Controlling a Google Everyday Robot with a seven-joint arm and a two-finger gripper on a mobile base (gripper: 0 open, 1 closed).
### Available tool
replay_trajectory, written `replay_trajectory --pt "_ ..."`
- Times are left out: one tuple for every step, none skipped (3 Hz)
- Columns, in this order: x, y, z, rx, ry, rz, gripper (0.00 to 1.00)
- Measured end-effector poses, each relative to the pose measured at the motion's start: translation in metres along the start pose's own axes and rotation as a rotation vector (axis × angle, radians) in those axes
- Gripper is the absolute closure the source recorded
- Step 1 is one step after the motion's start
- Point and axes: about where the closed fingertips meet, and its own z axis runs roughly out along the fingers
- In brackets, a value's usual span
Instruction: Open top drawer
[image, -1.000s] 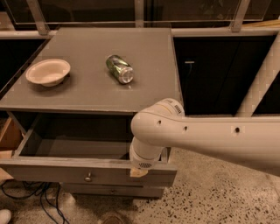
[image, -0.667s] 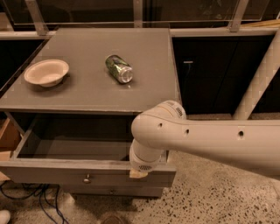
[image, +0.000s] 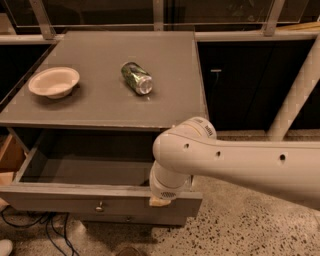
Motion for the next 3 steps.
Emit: replay_trajectory --pt "0.0 0.0 0.0 0.0 0.0 0.0 0.74" --pt "0.0 0.0 0.0 0.0 0.0 0.0 0.51" --pt "0.0 0.0 0.0 0.0 0.0 0.0 0.2"
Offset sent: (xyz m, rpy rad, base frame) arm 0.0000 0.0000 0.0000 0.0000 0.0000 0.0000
